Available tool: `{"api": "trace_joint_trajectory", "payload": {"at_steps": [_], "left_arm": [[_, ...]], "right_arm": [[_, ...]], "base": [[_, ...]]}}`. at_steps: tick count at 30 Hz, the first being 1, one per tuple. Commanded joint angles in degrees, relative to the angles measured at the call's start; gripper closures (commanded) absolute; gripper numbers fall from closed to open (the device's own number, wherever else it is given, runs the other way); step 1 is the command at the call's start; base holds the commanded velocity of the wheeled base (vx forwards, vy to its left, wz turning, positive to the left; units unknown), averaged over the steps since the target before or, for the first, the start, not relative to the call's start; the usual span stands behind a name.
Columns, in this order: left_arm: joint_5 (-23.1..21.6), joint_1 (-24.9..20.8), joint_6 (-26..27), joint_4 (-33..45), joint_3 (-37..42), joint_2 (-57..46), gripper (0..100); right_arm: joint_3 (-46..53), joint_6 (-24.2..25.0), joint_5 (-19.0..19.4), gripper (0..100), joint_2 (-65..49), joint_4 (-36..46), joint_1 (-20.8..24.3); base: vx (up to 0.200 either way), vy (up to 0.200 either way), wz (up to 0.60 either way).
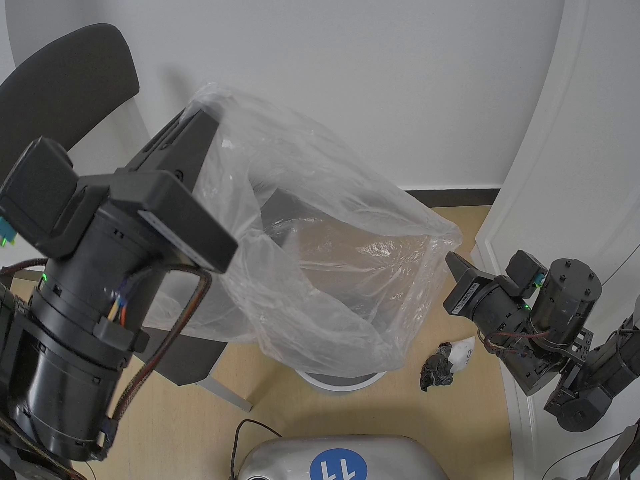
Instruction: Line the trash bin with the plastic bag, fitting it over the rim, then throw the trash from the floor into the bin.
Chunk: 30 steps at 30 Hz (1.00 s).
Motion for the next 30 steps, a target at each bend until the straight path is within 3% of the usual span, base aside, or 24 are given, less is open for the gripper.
{"api": "trace_joint_trajectory", "payload": {"at_steps": [1,4,5,16,30], "left_arm": [[0.03,0.02,0.06,-0.01,0.00,0.11,100],[0.03,-0.15,0.15,-0.01,-0.09,0.02,100],[0.03,-0.42,0.15,-0.01,-0.09,-0.16,100],[0.12,-3.23,0.59,-0.63,-0.18,-0.77,100],[0.12,-4.37,0.41,-0.63,-0.44,-1.21,100]], "right_arm": [[0.17,-0.06,-0.06,100,-0.95,-0.24,-0.02],[1.66,-0.94,0.03,100,-0.43,-0.32,0.60],[1.93,-0.94,0.03,0,-0.34,-0.41,0.77],[1.93,-1.03,0.73,0,2.91,-1.03,0.95],[2.01,-0.59,0.56,0,9.24,-8.76,3.32]], "base": [[0.000,0.000,0.00],[0.000,0.000,0.00],[0.000,0.000,0.00],[0.000,0.000,0.00],[0.000,0.000,0.00]]}}
